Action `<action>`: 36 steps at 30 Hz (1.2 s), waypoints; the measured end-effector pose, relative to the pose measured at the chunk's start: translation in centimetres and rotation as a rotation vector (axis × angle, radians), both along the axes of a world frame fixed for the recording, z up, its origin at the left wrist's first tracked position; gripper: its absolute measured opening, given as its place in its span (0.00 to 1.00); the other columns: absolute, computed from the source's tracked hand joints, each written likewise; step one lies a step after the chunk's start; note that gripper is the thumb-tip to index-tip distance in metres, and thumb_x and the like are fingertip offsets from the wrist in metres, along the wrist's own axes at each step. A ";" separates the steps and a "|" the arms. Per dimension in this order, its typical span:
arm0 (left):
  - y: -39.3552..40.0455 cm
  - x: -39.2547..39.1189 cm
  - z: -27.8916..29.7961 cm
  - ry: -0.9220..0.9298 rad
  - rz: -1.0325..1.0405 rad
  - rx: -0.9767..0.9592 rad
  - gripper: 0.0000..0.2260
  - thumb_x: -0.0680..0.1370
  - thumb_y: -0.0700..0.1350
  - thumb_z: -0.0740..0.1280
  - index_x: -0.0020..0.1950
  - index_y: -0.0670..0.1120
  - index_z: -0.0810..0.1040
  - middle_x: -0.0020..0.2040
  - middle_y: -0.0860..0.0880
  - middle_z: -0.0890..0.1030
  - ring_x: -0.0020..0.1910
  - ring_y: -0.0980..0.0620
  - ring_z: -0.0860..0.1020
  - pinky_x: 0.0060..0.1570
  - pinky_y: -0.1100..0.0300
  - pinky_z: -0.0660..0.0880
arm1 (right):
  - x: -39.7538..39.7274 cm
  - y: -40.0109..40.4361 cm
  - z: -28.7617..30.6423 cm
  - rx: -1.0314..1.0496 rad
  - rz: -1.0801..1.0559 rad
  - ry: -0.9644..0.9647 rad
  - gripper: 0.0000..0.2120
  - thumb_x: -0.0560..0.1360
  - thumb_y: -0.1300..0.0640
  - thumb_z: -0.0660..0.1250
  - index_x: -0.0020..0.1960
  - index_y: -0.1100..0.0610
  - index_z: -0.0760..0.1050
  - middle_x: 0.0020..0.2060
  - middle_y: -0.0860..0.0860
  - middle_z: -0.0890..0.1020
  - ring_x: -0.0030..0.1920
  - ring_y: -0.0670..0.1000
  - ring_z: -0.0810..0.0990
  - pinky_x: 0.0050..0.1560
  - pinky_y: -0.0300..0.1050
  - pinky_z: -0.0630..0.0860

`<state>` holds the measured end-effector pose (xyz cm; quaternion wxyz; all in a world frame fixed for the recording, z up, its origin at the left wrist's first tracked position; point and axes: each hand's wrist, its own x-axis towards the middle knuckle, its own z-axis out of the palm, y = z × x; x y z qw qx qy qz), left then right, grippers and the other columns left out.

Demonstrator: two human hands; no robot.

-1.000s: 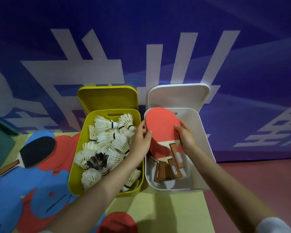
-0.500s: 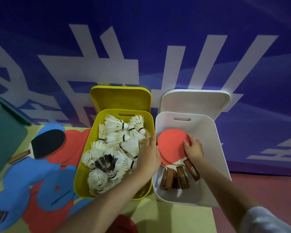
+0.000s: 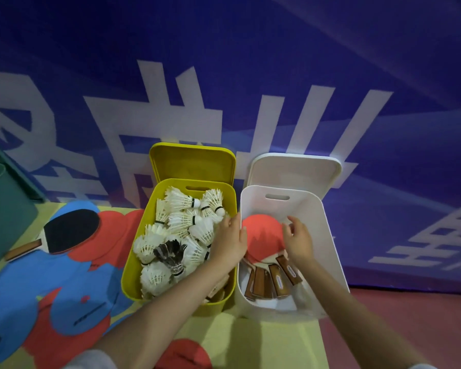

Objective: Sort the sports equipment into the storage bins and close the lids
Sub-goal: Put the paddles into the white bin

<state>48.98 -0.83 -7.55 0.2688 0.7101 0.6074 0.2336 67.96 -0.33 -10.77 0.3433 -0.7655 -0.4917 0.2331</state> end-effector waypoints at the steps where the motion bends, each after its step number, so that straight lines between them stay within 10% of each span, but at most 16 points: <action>1: -0.4 -0.3 0.9 -0.047 0.000 0.020 0.20 0.82 0.47 0.55 0.73 0.45 0.63 0.70 0.43 0.67 0.69 0.44 0.65 0.65 0.53 0.64 | -0.9 -0.5 1.4 0.046 0.011 0.032 0.18 0.79 0.56 0.59 0.68 0.58 0.70 0.54 0.56 0.77 0.56 0.56 0.76 0.55 0.45 0.69; 9: -5.2 -9.9 6.2 -0.657 0.187 0.073 0.12 0.81 0.44 0.58 0.60 0.56 0.75 0.60 0.54 0.77 0.56 0.55 0.77 0.57 0.54 0.76 | -13.8 -3.2 7.7 0.244 0.317 0.345 0.11 0.77 0.51 0.59 0.57 0.50 0.75 0.49 0.51 0.82 0.48 0.47 0.80 0.49 0.43 0.76; 20: -10.6 -33.6 0.6 -0.434 0.566 0.112 0.16 0.78 0.36 0.59 0.61 0.50 0.75 0.57 0.49 0.76 0.51 0.52 0.77 0.53 0.52 0.75 | -32.3 -5.1 6.5 0.279 0.641 0.060 0.14 0.77 0.52 0.59 0.58 0.51 0.77 0.46 0.47 0.82 0.43 0.47 0.79 0.41 0.43 0.74; 36: -8.0 -51.4 -6.9 -0.236 0.524 -0.114 0.15 0.79 0.37 0.58 0.63 0.45 0.75 0.59 0.44 0.76 0.46 0.45 0.77 0.42 0.56 0.71 | -39.1 -1.7 6.3 0.322 0.393 -0.225 0.10 0.76 0.57 0.65 0.55 0.55 0.79 0.47 0.51 0.81 0.49 0.50 0.77 0.47 0.46 0.74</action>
